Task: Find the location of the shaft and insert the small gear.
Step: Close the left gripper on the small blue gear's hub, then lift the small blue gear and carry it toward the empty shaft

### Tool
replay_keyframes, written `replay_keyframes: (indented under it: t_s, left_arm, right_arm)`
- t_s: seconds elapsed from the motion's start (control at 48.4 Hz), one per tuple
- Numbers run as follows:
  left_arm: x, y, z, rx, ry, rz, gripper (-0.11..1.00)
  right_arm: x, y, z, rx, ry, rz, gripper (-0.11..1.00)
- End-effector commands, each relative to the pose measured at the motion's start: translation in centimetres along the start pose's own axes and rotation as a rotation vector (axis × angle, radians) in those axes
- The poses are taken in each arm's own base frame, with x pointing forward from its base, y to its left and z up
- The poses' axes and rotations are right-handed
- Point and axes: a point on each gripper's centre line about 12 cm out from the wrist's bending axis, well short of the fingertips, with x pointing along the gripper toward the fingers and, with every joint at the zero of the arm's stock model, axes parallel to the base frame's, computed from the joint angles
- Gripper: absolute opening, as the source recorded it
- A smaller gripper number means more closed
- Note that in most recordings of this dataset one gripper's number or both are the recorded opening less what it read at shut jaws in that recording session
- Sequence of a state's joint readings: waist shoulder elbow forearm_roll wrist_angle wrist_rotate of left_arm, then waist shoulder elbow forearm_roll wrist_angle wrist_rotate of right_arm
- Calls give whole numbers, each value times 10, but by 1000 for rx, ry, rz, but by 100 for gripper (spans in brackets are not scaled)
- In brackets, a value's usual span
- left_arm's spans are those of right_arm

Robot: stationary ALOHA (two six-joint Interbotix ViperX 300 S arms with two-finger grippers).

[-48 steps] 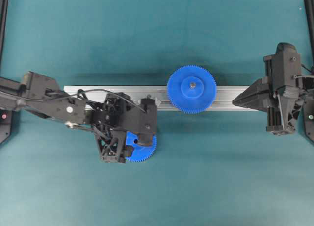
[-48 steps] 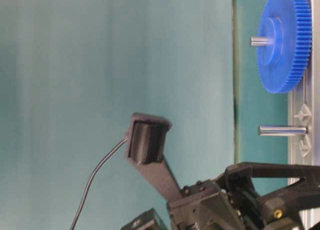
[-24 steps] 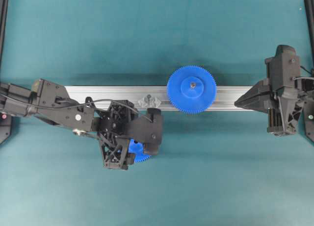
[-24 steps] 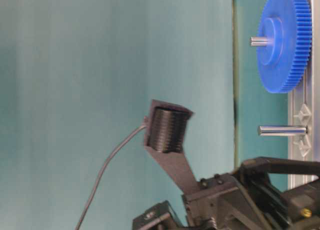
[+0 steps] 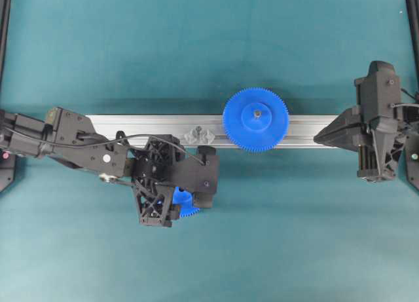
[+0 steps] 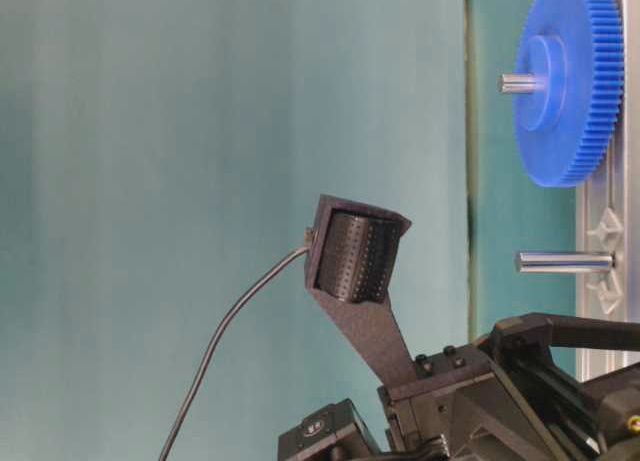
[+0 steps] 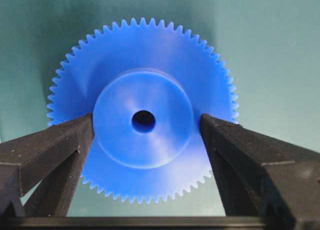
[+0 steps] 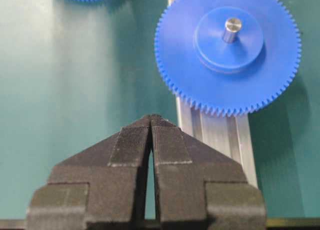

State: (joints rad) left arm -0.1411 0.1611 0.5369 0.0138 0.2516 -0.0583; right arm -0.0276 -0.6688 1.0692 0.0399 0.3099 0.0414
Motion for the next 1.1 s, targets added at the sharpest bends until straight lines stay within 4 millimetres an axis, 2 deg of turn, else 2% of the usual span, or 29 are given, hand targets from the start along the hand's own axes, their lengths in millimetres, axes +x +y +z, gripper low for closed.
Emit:
replay_keyframes:
  t_s: [0.0,0.186,0.269,0.352,0.517,0.724,0.868,0.951,1.075]
  left_arm:
    - [-5,-2,9,2,-29,-2,91]
    - [-6,-1,10,-19,-32,-2,86]
    - [-6,-2,10,-22,-32,-3,79]
    - [-8,-1,12,-23,-40,-3,67]
    - [-19,-1,19,-14,-74,-4,66]
    - [-50,4,39,-25,-163,1,66]
    - [-77,19,51,-44,-233,25,66]
    - [-99,30,60,-46,-288,46,66]
    - [-122,45,65,-31,-330,82,66]
  right_arm:
    - [-2,0,5,10,-22,0,6]
    - [-1,0,5,12,-38,1,6]
    - [-1,0,4,15,-48,1,6]
    - [-1,-1,4,27,-57,1,6]
    - [-1,0,3,35,-55,1,6]
    - [-1,0,2,36,-55,2,6]
    - [-2,0,3,36,-63,3,6]
    - [-4,0,4,35,-71,3,6]
    - [-8,0,4,34,-86,4,6]
